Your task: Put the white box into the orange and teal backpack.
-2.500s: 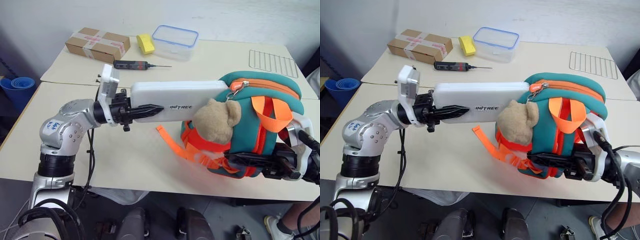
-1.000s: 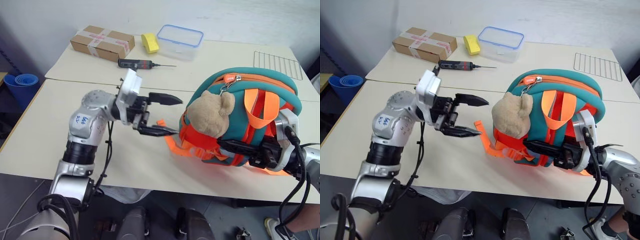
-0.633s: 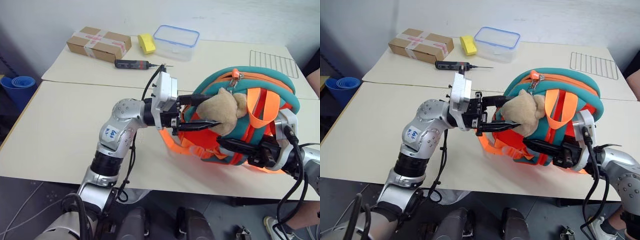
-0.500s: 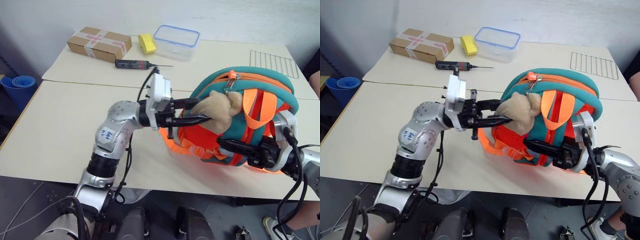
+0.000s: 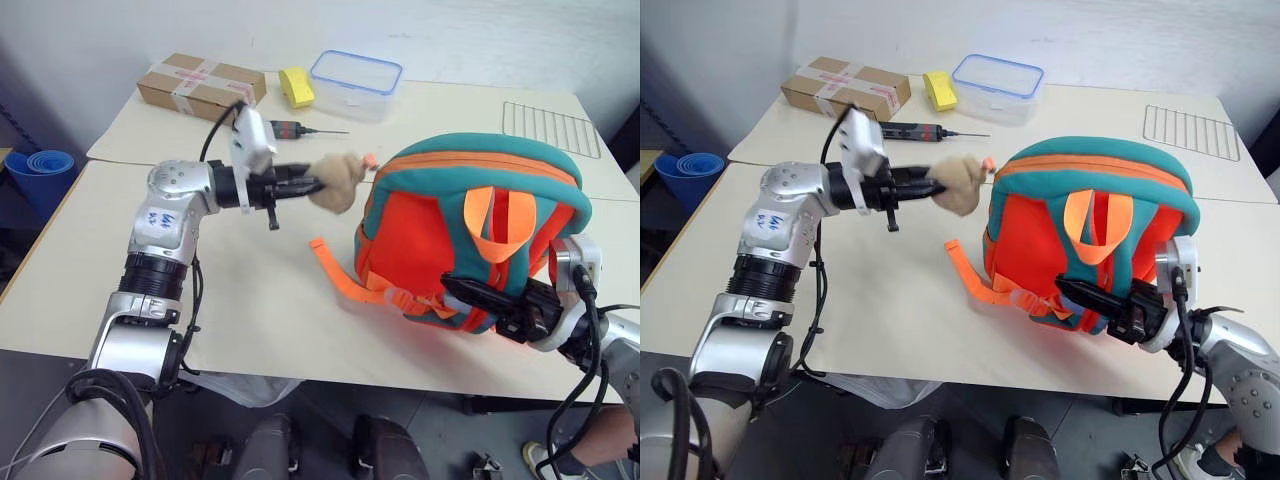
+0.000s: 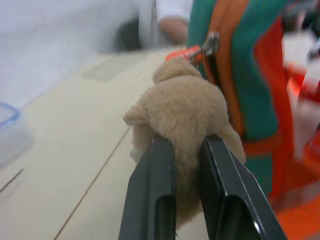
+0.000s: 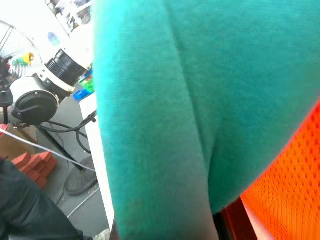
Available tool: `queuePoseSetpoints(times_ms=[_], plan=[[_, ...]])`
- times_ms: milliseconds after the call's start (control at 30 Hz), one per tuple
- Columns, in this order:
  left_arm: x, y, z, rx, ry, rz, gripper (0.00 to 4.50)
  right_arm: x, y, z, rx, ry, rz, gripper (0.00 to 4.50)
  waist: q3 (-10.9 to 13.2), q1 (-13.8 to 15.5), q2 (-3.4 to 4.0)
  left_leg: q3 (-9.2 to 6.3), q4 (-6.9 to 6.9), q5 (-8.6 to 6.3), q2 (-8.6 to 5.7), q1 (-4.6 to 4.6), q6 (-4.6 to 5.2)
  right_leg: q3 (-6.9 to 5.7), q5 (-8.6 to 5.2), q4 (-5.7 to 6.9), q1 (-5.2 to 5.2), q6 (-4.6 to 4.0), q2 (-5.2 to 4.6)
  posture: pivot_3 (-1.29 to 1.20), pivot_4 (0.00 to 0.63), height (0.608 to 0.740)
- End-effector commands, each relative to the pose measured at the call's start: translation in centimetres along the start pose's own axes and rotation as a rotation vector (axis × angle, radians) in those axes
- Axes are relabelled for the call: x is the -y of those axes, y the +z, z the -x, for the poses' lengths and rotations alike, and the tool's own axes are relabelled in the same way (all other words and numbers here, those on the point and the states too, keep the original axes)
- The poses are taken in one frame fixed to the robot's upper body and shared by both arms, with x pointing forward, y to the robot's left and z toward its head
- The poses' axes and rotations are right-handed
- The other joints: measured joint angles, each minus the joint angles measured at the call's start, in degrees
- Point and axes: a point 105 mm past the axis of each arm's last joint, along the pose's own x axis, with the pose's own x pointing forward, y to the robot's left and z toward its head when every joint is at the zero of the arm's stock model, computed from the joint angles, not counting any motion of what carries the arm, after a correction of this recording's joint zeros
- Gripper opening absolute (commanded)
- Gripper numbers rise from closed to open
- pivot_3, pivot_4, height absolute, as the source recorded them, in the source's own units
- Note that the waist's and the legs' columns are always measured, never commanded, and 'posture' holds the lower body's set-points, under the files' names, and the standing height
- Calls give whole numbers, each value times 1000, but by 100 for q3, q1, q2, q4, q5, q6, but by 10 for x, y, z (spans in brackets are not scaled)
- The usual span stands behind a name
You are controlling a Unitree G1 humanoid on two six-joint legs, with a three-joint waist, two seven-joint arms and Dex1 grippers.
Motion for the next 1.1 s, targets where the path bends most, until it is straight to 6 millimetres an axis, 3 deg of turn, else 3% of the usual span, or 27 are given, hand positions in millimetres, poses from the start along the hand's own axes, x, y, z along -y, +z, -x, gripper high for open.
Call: queuePoseSetpoints(times_ms=[33,200,333,400,500,600,733,833,867,967,1100], plan=[[25,-25,-17,-62,-98,-35,422,-4,9,5,46,-26,45,0,0,-5,0,3,0,0,1,-1,0,2,0,0,-2,0,-1,0,150,740],[64,-41,-32,-51,-223,16,422,0,2,6,59,-72,44,0,0,-4,0,3,1,0,3,-3,2,7,0,0,-5,0,-5,0,150,740],[82,-63,-20,-94,-210,95,422,22,-10,7,80,-220,58,0,-2,-9,2,-1,1,-1,3,0,2,12,0,4,-3,0,-10,0,150,740],[84,-73,-4,-141,-180,131,1051,34,-9,11,128,-298,67,0,-8,-23,-5,0,1,-1,4,4,2,15,0,9,-2,0,-10,0,150,740],[82,-67,23,-108,-128,151,1960,25,-13,17,33,-273,204,927,-19,-30,17,3,1,-1,6,10,1,23,0,12,-2,0,-11,0,150,740],[78,-59,59,-87,-36,169,2882,11,-11,38,-90,-241,356,1921,-17,-30,20,3,-5,-7,11,7,-4,45,-4,15,-8,-8,-13,0,150,740],[109,-74,107,-222,-48,216,4145,19,-7,87,-230,-292,472,3339,-18,-30,19,2,-6,-10,15,10,-4,44,-5,5,1,-9,-9,0,150,740],[132,-76,136,-248,-27,242,4156,32,-3,123,-346,-343,568,4351,-17,-44,20,19,-12,-30,17,32,3,68,-4,-19,11,-7,-23,0,150,740],[135,-78,142,-257,1,262,4156,37,-2,133,-376,-350,589,4457,-15,-37,21,23,-12,-46,25,50,-2,78,-6,-30,20,-10,-34,0,150,740],[139,-81,153,-267,56,282,4156,50,-5,153,-467,-357,631,4457,-13,-25,24,36,-13,-56,26,66,-7,90,-7,-30,22,-12,-47,0,150,740],[138,-77,153,-252,87,276,4156,61,-10,159,-480,-354,667,4457,-13,-43,27,38,-25,-59,29,70,-28,92,-12,-24,17,-21,-53,0,150,740]])
